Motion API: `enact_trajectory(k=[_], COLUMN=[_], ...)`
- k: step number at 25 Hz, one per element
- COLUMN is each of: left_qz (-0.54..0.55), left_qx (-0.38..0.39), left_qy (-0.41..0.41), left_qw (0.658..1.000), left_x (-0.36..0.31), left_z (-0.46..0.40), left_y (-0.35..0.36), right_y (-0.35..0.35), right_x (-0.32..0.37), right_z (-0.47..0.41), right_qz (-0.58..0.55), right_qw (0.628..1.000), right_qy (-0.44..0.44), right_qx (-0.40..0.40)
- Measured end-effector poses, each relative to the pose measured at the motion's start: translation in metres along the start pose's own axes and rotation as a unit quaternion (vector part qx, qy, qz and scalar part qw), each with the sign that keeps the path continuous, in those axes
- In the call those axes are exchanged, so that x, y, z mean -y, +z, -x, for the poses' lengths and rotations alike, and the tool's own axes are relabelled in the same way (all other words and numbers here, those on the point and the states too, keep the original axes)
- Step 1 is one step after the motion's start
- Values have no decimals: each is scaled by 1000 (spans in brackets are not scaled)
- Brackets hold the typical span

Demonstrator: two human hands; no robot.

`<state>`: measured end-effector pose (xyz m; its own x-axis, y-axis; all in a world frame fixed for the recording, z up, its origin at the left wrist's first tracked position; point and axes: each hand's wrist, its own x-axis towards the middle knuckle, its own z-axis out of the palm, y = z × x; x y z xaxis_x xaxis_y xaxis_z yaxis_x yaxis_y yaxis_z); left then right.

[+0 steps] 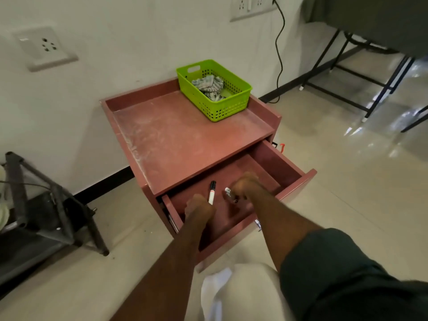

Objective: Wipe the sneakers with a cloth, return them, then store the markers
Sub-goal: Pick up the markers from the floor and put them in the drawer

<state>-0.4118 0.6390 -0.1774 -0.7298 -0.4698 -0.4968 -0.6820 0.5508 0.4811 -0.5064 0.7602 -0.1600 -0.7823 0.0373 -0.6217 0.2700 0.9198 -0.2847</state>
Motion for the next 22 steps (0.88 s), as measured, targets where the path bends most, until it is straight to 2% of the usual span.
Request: enact_trajectory(k=[3,5,12,15,18,20,22], left_qz=[31,38,38,123,214,219,203], left_qx=[12,27,36,31,24,28,12], left_qy=[-33,-47,-31,-11,47,80,100], left_qw=[999,998,998,992,975,972,974], left_x=[6,12,14,10,12,23,42], left_z=[-12,-14,-2,9,30,45,64], left_y=[11,15,17,5,-24,-51,-89], right_y=[13,18,22,16,9,5,2], right_x=[-4,-8,-8,-5,1,13,33], right_z=[-13,-17,-6,9,29,48,77], right_qz=[-14,-14,-4,-16,13,10,16], right_qw=[998,997,999,999,996,992,990], right_qy=[36,40,36,25,-20,-64,-121], right_qx=[59,62,-1,-46,-82,-106,-73])
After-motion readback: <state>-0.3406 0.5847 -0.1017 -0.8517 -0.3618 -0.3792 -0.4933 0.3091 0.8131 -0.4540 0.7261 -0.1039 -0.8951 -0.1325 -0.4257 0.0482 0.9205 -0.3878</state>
